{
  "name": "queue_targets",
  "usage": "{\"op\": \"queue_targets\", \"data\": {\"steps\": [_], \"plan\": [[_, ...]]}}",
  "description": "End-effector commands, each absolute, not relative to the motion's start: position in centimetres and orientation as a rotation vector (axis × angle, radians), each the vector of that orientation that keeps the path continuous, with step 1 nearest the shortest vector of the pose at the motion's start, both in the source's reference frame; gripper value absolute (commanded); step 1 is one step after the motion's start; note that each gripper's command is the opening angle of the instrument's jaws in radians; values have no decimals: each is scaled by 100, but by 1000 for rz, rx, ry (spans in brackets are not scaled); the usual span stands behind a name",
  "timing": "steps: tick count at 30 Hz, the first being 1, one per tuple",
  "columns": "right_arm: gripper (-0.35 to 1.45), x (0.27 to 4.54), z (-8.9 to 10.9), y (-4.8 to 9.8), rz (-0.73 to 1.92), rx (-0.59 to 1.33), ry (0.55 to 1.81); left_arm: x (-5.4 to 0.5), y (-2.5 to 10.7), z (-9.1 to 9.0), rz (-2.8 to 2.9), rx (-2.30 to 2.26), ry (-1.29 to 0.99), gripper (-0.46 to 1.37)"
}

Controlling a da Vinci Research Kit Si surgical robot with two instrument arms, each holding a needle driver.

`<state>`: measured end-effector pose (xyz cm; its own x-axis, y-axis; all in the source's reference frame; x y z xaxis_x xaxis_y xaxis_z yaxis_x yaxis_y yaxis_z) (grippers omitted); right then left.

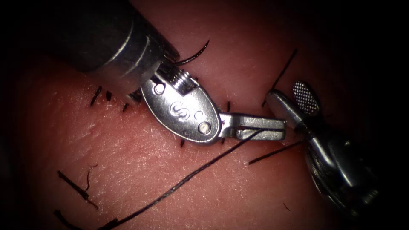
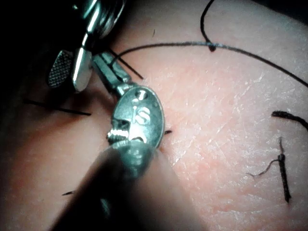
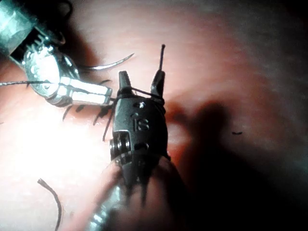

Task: Wound Closure
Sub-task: Grab the short tail with the right gripper

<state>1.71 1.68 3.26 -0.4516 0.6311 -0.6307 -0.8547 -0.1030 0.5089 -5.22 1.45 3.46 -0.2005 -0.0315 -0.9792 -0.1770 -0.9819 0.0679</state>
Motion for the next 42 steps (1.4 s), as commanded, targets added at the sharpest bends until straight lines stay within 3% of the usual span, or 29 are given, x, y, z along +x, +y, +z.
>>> {"op": "queue_targets", "data": {"steps": [1,20,25,28,29,42], "plan": [[45,172,326,168,1768,-307,1054,-522,145,347,2356,-1927,242,-35],[42,187,356,199,1751,-272,1058,-533,155,353,2365,-1942,230,-35],[19,191,358,202,1748,-266,1060,-533,158,355,2365,-1945,228,-35],[-31,193,358,202,1759,-256,1058,-533,158,355,2365,-1945,228,-35],[-35,195,358,201,1776,-240,1051,-533,158,355,2365,-1945,228,-35],[-35,208,355,200,1786,-227,1032,-533,154,357,2362,-1944,228,-35]]}}
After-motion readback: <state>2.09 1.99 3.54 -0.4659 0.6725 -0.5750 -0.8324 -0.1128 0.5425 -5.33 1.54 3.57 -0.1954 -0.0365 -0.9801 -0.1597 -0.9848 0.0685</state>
